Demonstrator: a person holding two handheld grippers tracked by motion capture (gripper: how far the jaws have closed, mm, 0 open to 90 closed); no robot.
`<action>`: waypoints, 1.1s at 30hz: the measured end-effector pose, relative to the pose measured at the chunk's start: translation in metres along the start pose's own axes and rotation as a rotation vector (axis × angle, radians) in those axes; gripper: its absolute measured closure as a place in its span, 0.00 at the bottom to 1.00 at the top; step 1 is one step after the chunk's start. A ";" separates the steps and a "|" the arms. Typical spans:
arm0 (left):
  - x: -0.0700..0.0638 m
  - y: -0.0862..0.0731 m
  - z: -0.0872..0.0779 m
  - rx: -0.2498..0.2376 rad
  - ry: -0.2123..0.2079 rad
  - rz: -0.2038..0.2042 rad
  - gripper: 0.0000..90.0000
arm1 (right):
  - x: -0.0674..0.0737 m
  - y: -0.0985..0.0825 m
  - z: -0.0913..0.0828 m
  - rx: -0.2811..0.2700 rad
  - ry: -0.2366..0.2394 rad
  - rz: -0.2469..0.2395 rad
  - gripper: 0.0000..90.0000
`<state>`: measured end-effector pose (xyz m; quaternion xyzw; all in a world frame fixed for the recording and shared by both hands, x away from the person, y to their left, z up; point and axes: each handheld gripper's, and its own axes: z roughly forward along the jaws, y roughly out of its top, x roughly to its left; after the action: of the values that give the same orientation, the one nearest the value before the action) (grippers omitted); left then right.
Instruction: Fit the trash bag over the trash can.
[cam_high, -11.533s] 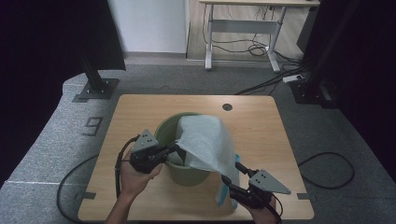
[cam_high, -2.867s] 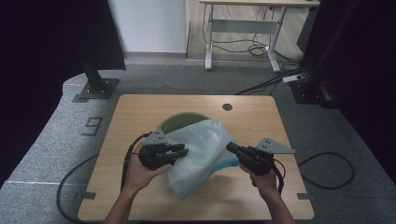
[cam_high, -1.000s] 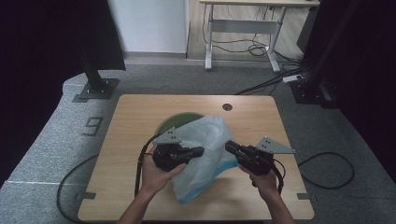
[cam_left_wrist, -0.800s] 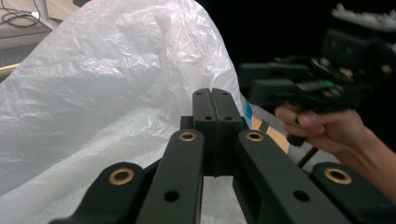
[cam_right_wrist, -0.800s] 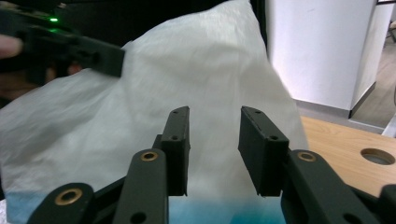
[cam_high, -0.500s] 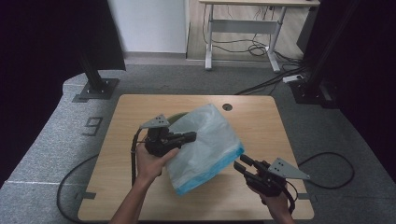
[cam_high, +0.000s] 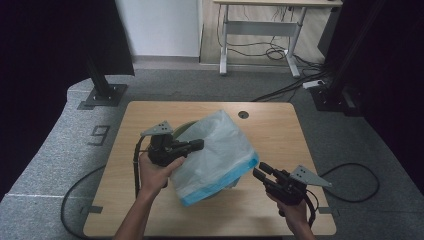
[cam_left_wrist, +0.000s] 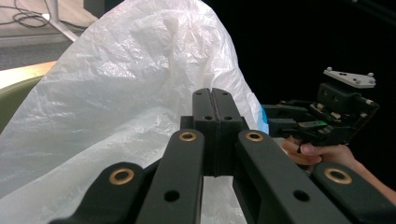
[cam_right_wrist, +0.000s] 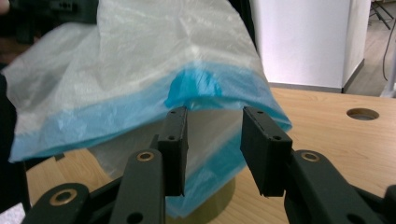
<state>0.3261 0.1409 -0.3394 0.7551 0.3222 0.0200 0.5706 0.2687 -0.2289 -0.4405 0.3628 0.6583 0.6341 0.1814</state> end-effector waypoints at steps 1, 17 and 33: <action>0.001 0.000 -0.001 -0.001 0.002 -0.002 1.00 | 0.000 0.001 0.000 -0.007 0.002 0.006 0.67; 0.013 0.002 -0.015 -0.025 -0.014 -0.040 1.00 | 0.005 0.003 0.016 0.009 -0.047 -0.092 0.68; 0.022 0.001 -0.021 -0.035 -0.016 -0.066 1.00 | 0.015 0.012 0.024 -0.015 -0.051 -0.131 0.70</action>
<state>0.3356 0.1697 -0.3383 0.7340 0.3421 0.0007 0.5867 0.2788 -0.2024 -0.4287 0.3338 0.6711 0.6163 0.2418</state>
